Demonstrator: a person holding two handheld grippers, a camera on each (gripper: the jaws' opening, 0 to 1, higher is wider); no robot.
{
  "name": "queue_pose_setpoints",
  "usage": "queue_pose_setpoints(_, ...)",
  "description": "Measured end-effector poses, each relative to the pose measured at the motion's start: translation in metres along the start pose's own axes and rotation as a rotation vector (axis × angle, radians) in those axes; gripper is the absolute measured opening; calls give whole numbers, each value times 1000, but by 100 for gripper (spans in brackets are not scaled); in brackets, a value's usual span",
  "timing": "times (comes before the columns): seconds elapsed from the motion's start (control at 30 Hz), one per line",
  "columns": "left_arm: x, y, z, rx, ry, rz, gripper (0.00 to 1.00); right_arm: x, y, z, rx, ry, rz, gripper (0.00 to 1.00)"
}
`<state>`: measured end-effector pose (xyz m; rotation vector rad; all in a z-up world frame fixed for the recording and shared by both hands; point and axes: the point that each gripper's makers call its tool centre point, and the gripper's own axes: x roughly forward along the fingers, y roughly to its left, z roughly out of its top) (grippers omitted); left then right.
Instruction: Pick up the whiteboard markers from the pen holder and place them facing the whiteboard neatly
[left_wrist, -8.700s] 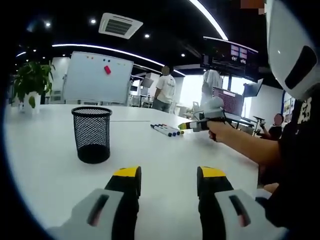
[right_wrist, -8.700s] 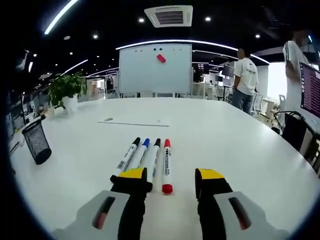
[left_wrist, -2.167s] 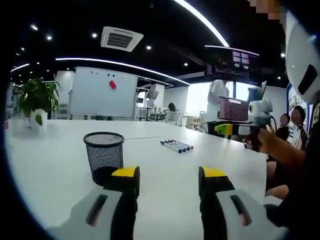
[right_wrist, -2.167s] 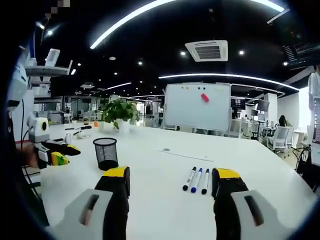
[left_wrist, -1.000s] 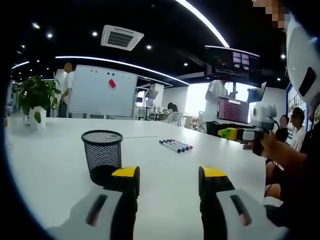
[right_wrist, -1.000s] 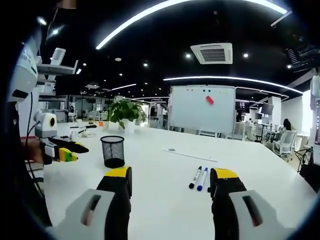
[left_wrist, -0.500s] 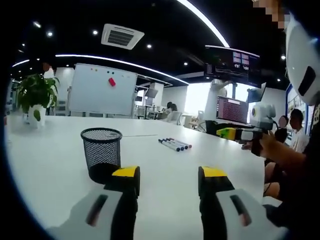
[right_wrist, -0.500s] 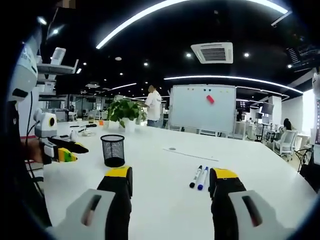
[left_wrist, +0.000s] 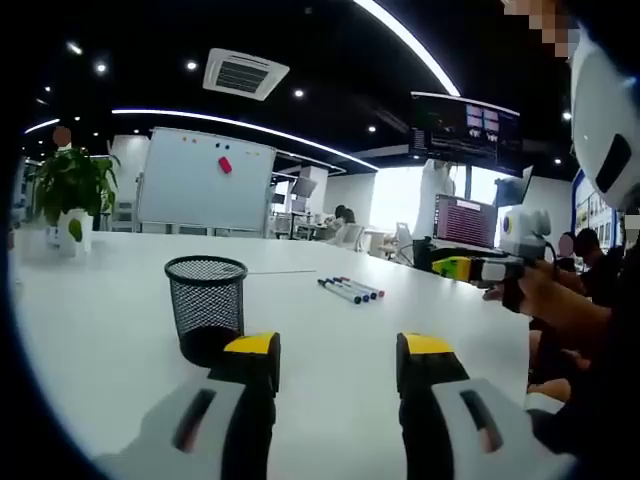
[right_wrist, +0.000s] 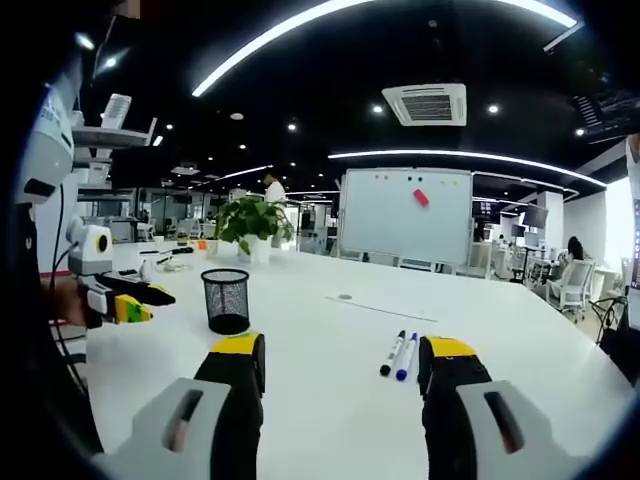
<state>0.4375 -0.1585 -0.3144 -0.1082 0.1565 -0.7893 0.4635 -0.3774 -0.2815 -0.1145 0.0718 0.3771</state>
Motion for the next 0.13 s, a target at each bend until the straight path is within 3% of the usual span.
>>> queue_pose_setpoints(0.13, 0, 0, 1, 0, -2, -2, 48, 0, 0, 1, 1, -1, -1, 65)
